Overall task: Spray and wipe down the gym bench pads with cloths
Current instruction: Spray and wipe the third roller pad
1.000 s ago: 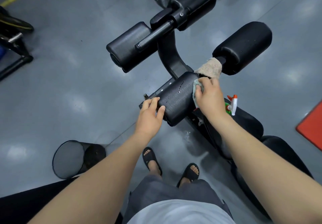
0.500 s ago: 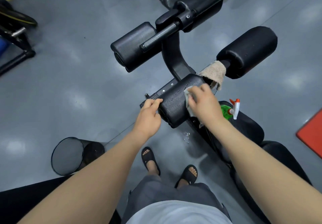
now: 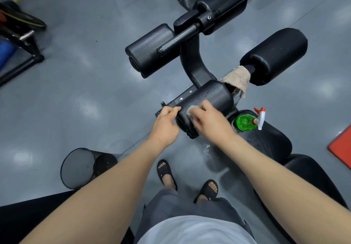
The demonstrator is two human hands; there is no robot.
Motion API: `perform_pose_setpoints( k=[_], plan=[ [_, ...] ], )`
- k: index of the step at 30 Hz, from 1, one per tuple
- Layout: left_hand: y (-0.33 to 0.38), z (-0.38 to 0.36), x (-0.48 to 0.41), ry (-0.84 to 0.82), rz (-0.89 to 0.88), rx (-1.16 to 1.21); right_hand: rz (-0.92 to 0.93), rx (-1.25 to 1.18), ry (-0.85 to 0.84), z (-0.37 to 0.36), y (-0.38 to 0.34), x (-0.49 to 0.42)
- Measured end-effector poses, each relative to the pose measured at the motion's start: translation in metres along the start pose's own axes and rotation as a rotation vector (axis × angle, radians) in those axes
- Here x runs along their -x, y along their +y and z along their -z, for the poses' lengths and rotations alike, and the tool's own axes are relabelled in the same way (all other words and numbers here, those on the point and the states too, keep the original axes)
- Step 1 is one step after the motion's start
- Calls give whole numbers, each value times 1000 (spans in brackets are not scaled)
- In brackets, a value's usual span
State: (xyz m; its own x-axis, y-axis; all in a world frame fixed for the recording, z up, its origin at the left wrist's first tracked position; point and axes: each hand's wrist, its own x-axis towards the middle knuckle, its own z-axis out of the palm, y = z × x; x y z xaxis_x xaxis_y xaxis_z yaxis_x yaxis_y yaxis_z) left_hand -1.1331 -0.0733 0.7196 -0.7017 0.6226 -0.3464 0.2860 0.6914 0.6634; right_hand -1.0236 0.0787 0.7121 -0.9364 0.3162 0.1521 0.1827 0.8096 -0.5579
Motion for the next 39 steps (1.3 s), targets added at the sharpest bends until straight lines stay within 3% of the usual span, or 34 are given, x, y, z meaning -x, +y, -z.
perform_pose_setpoints(
  k=[5, 7, 9, 12, 15, 23, 26, 29, 31, 36, 39],
  plan=[
    [2, 0, 4, 0, -9, -29, -298, 63, 178, 25, 35, -19],
    [2, -1, 6, 7, -19, -42, -330, 87, 213, 20, 29, -19],
    [2, -2, 8, 24, -37, -49, -243, 75, 211, 7, 11, -10],
    [2, -4, 13, 44, -77, -67, -35, 12, 56, -11, -12, 12],
    [0, -8, 19, 41, -95, -90, 17, -3, 15, 0, -2, 12],
    [7, -8, 27, 27, -78, -170, -358, 56, 259, 28, 54, -20],
    [8, -4, 25, 20, -80, -180, -222, 51, 215, 9, 28, -9],
    [8, -1, 20, 19, -94, -184, -23, 47, 67, -4, 11, 9],
    [7, 0, 18, 26, -101, -202, -3, 67, 57, 4, 19, 6],
    [10, -9, 19, 66, -98, -227, -331, 134, 164, 38, 65, -30],
    [7, -11, 22, 68, -99, -213, -354, 171, 174, 35, 65, -32]
  ],
)
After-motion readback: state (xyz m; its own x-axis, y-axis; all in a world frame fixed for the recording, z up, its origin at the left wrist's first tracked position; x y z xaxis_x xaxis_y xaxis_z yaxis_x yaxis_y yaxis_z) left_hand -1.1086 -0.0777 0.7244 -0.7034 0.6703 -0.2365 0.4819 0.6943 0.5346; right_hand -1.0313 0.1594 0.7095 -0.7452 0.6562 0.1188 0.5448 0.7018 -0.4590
